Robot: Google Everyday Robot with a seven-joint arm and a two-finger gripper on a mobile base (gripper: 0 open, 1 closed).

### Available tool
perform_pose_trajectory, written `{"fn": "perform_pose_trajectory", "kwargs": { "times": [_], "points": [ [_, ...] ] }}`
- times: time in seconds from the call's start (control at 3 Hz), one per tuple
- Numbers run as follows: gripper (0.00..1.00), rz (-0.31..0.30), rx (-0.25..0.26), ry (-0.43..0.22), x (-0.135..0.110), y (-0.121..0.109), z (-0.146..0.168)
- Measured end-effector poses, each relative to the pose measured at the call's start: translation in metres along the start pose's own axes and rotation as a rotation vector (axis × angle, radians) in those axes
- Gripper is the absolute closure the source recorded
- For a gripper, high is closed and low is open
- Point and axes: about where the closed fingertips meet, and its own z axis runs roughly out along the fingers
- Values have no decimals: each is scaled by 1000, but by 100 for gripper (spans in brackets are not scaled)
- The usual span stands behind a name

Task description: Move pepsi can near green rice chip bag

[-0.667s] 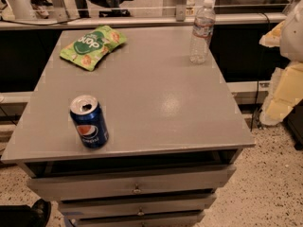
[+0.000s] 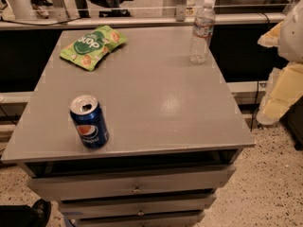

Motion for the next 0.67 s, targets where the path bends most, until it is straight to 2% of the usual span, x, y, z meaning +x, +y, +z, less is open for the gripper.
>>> {"fn": "perform_pose_trajectory", "kwargs": {
  "times": [0.33, 0.67],
  "points": [
    [0, 11, -38, -107, -16, 7, 31],
    [0, 36, -92, -296, -52, 23, 69]
  ]
}}
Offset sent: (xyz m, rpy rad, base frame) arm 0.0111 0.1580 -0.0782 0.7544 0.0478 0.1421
